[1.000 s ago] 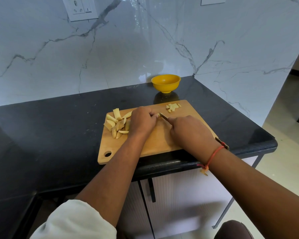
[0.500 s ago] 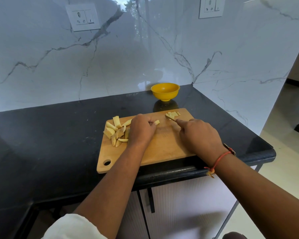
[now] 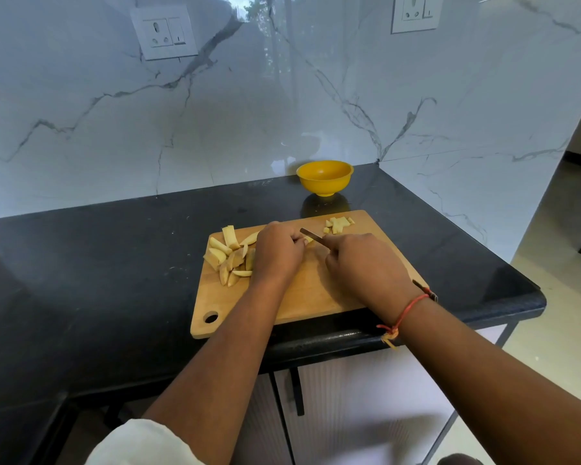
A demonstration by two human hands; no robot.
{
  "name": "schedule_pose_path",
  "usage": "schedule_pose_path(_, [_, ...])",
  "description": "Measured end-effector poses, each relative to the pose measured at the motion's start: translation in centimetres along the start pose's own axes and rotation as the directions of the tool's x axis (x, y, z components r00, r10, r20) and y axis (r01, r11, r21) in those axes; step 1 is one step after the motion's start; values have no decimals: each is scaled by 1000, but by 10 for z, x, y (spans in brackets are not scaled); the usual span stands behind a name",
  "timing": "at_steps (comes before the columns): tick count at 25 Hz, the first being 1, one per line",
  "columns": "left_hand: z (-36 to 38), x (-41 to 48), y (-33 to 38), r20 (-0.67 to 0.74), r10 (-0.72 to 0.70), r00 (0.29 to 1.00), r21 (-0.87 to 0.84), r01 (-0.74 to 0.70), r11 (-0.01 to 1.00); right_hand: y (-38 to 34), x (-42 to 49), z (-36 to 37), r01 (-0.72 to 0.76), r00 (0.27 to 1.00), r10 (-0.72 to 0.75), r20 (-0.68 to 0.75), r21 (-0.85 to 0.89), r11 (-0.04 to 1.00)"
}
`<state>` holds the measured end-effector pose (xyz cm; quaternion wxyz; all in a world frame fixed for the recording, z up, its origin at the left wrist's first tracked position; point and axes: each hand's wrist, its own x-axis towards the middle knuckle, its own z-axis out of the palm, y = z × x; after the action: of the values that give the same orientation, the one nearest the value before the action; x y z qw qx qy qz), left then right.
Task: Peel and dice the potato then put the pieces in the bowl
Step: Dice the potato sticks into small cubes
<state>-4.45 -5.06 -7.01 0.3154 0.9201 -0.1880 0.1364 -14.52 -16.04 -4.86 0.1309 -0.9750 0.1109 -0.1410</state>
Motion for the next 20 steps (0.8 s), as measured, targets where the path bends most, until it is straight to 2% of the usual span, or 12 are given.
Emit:
schedule_pose_path(5, [0, 0, -1, -3, 9, 1000, 3, -9, 1000, -8, 4, 0, 57, 992, -40, 120, -142, 988])
schedule_pose_path(12, [5, 3, -3, -21, -25, 999, 18, 25, 1000, 3, -14, -11, 69, 975, -33, 219, -159, 985])
schedule_pose_path(16, [4, 1, -2, -41, -11, 999, 47, 13, 999, 19, -27, -15, 131, 980, -91, 176, -230, 964])
schedule_pose_path(20, [4, 0, -3, -51, 10, 999, 37, -8, 999, 34, -14, -6, 62, 997, -50, 65, -211, 975])
